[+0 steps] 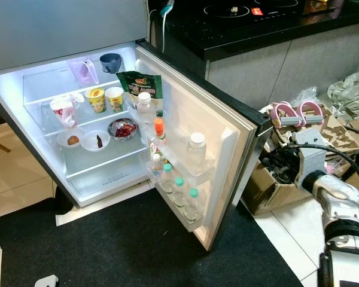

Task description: Restocking fridge

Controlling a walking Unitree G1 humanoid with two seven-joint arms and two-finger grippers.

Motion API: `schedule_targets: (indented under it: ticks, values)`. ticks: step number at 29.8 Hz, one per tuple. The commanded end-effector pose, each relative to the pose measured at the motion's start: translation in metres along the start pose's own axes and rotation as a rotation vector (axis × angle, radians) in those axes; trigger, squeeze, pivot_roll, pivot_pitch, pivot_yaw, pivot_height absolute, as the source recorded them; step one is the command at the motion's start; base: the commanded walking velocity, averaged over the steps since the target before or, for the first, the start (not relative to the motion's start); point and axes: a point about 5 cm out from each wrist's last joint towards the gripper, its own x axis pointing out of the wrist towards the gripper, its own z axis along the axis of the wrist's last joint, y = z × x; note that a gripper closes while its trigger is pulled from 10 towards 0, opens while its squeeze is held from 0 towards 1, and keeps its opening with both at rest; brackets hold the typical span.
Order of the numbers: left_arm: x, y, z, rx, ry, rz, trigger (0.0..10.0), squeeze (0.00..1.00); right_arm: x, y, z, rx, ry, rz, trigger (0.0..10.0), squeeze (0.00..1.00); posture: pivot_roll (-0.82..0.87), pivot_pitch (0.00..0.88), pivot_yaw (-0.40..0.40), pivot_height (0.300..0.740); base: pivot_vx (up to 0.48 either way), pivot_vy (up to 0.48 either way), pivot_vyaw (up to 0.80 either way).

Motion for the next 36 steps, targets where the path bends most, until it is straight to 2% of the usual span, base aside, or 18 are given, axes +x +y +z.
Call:
schedule_targets:
  ticks: [1, 4, 6, 13, 16, 18, 20, 22, 24, 25, 29, 30, 31, 32, 33, 35, 36]
  values:
    - [-0.001, -0.002, -0.008, -0.016, 0.022, -0.002, 10.0, 0.0, 0.005, 0.002, 0.009, 0.04, -0.068, -0.02, 10.0, 0.0, -0.03, 0.024, 0.034, 0.74, 0.0, 0.0, 0.0]
    - [-0.001, -0.001, -0.008, -0.016, 0.021, -0.001, 10.0, 0.0, 0.013, 0.012, 0.018, 0.061, -0.116, 0.022, 10.0, 0.0, -0.03, 0.022, 0.034, 0.74, 0.0, 0.0, 0.0]
    - [-0.001, -0.001, -0.008, -0.016, 0.021, 0.001, 10.0, 0.0, 0.017, 0.022, 0.023, 0.075, -0.146, 0.103, 10.0, 0.0, -0.03, 0.022, 0.034, 0.74, 0.0, 0.0, 0.0]
    - [-0.001, -0.001, -0.008, -0.018, 0.023, 0.002, 10.0, 0.0, 0.021, 0.056, 0.032, 0.058, -0.204, 0.47, 10.0, 0.0, -0.03, 0.022, 0.03, 0.74, 0.0, 0.0, 0.0]
    - [-0.001, -0.002, -0.009, -0.018, 0.024, 0.0, 10.0, 0.0, 0.02, 0.082, 0.033, 0.028, -0.206, 0.699, 10.0, 0.0, -0.03, 0.022, 0.03, 0.74, 0.0, 0.0, 0.0]
    - [-0.001, -0.002, -0.009, -0.017, 0.026, -0.001, 10.0, 0.0, 0.014, 0.106, 0.036, 0.026, -0.227, 0.9, 10.0, 0.0, -0.03, 0.019, 0.029, 0.74, 0.0, 0.0, 0.0]
    - [-0.001, -0.001, -0.008, -0.015, 0.025, -0.002, 10.0, 0.0, 0.0, 0.134, 0.053, 0.075, -0.31, 1.117, 10.0, 0.0, -0.03, 0.018, 0.03, 0.74, 0.0, 0.0, 0.0]
    - [-0.001, -0.001, -0.008, -0.015, 0.025, -0.002, 10.0, 0.0, 0.0, 0.134, 0.053, 0.075, -0.31, 1.117, 10.0, 0.0, -0.03, 0.018, 0.03, 0.74, 0.0, 0.0, 0.0]
    - [-0.002, 0.0, -0.008, -0.014, 0.023, 0.0, 10.0, 0.0, -0.011, 0.151, 0.065, 0.112, -0.371, 1.24, 10.0, 0.0, -0.03, 0.017, 0.032, 0.74, 0.0, 0.0, 0.0]
    - [-0.002, 0.001, -0.007, -0.012, 0.023, 0.002, 10.0, 0.0, -0.013, 0.155, 0.07, 0.131, -0.406, 1.261, 10.0, 0.0, -0.03, 0.015, 0.034, 0.74, 0.0, 0.0, 0.0]
    - [-0.002, 0.003, -0.007, -0.01, 0.022, 0.006, 10.0, 0.0, -0.007, 0.155, 0.072, 0.163, -0.447, 1.208, 10.0, 0.0, -0.03, 0.015, 0.035, 0.74, 0.0, 0.0, 0.0]
    - [-0.002, 0.003, -0.006, -0.01, 0.021, 0.006, 10.0, 0.0, 0.002, 0.149, 0.062, 0.144, -0.413, 1.11, 10.0, 0.0, -0.03, 0.015, 0.035, 0.74, 0.0, 0.0, 0.0]
    - [-0.002, 0.003, -0.006, -0.01, 0.021, 0.006, 10.0, 0.0, 0.002, 0.149, 0.062, 0.144, -0.413, 1.11, 10.0, 0.0, -0.03, 0.015, 0.035, 0.74, 0.0, 0.0, 0.0]
    - [-0.002, 0.003, -0.006, -0.011, 0.019, 0.006, 10.0, 0.0, 0.019, 0.136, 0.036, 0.154, -0.308, 0.879, 10.0, 0.0, -0.03, 0.015, 0.035, 0.74, 0.0, 0.0, 0.0]
    - [-0.002, 0.003, -0.006, -0.012, 0.019, 0.006, 10.0, 0.0, 0.022, 0.132, 0.028, 0.162, -0.27, 0.809, 10.0, 0.0, -0.03, 0.015, 0.035, 0.74, 0.0, 0.0, 0.0]
    - [-0.002, 0.003, -0.006, -0.012, 0.018, 0.006, 10.0, 0.0, 0.023, 0.13, 0.023, 0.174, -0.246, 0.769, 10.0, 0.0, -0.03, 0.015, 0.035, 0.74, 0.0, 0.0, 0.0]
    - [-0.002, 0.002, -0.006, -0.012, 0.019, 0.005, 10.0, 0.0, 0.024, 0.128, 0.011, 0.189, -0.193, 0.707, 10.0, 0.0, -0.03, 0.015, 0.035, 0.74, 0.0, 0.0, 0.0]
